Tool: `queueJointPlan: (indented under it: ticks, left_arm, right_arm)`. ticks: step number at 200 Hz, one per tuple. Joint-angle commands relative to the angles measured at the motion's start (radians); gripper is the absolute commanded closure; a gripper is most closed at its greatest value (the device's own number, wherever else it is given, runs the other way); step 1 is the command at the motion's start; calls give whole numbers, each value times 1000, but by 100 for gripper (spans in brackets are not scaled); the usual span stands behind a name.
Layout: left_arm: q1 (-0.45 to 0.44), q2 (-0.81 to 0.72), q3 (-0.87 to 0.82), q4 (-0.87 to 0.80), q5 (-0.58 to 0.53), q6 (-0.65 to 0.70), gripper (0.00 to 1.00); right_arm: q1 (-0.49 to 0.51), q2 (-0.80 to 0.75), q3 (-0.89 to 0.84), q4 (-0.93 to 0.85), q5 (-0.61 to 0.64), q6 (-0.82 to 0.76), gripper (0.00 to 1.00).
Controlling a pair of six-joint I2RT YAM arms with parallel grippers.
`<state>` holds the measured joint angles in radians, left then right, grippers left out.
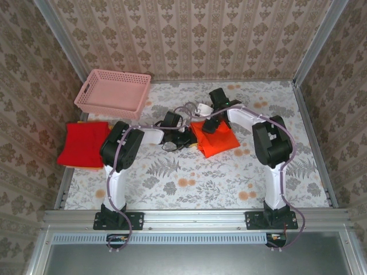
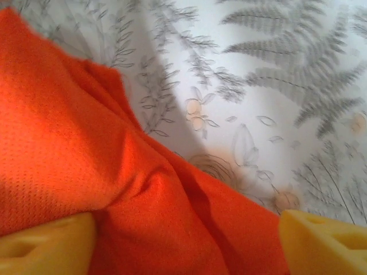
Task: Fold and stack the t-shirts
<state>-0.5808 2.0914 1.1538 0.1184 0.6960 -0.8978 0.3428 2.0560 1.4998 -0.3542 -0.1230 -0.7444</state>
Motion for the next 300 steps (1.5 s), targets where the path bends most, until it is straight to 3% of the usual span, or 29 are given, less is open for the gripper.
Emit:
queueJointPlan:
  ticks: [1, 31, 44, 65, 111, 138, 170, 200, 228, 263, 282, 300]
  left_arm:
    - [7, 81, -86, -143, -176, -15, 100]
    - [7, 5, -101, -158, -209, -12, 97]
    - [7, -42, -106, -169, -229, -11, 91]
    - [6, -122, -106, -207, -283, 0, 80]
    - [-8, -294, -119, -314, -485, 33, 67]
    - [-8, -358, -136, -279, -530, 21, 51]
    - [-13, -368, -137, -240, -514, -1, 32]
    - [-23, -342, -116, -209, -473, 0, 29]
    - [-35, -282, -38, -226, -426, 30, 22]
    - [-38, -196, 66, -279, -437, 81, 18]
    - [-27, -136, 129, -322, -443, 106, 28]
    - [-14, -90, 173, -358, -446, 118, 45]
  right_arm:
    - [-52, -186, -122, 256, -76, 185, 8]
    - [-112, -287, -270, 386, -70, 458, 5]
    - [-133, -288, -271, 341, -17, 616, 4]
    - [-165, -260, -261, 236, -46, 733, 3]
    - [-198, -170, -198, 81, -114, 893, 32]
    - [-204, -85, -140, -17, -216, 1011, 48]
    - [-194, -95, -279, 147, -339, 1186, 53]
    - [-167, -207, -468, 321, -278, 1377, 57]
    - [-124, -325, -558, 361, -203, 1441, 54]
    - [-120, -412, -559, 281, -66, 1391, 30]
    - [-121, -401, -521, 229, -19, 1342, 27]
    - [-121, -364, -468, 191, -26, 1316, 30]
